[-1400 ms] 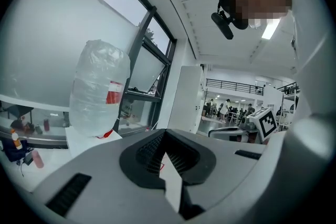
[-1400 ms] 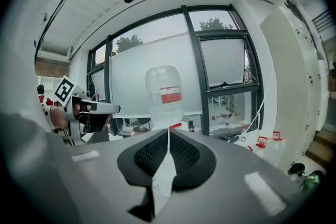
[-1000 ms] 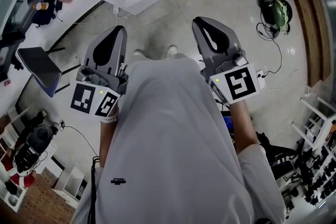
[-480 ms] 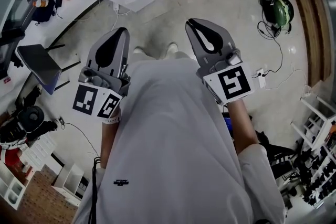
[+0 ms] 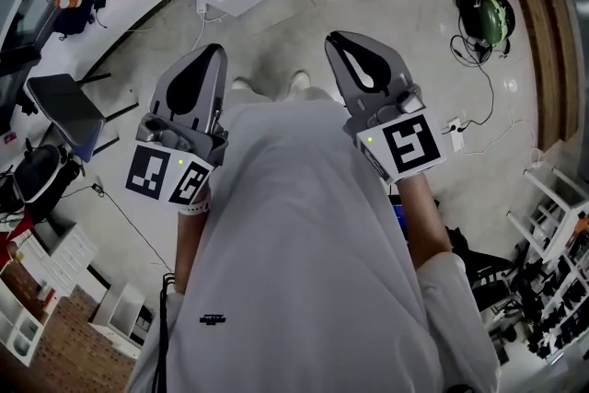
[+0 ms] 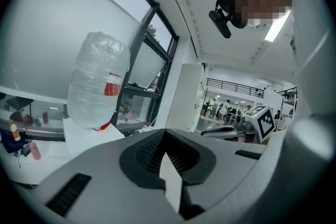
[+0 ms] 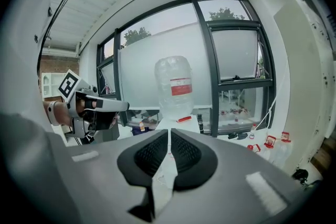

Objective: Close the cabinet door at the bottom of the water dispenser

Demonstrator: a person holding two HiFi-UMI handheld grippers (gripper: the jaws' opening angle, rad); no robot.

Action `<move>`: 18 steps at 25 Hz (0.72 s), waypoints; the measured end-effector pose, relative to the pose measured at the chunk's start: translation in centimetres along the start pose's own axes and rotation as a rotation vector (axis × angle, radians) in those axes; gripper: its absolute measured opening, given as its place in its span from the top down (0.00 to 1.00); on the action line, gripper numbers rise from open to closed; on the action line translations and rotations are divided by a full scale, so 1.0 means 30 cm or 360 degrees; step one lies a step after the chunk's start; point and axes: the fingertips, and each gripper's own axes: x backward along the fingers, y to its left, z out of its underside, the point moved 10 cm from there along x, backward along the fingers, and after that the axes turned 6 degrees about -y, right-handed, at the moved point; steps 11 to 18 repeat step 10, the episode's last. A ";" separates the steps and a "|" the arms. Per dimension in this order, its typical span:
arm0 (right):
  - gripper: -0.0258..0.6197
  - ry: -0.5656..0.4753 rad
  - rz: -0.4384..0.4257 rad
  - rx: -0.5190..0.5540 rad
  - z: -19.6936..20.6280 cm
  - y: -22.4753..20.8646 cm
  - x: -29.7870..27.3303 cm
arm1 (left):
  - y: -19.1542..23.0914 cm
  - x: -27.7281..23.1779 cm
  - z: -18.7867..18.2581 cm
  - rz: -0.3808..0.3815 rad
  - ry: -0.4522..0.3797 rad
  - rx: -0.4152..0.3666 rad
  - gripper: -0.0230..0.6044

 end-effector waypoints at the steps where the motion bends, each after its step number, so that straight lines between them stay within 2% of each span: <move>1: 0.94 0.0000 0.0001 -0.0004 0.002 0.000 0.001 | 0.000 0.001 0.001 -0.0002 0.0000 0.0001 0.95; 18: 0.94 -0.0008 -0.0010 -0.0016 0.000 -0.012 0.003 | -0.007 -0.014 0.001 -0.0009 0.0001 0.0003 0.95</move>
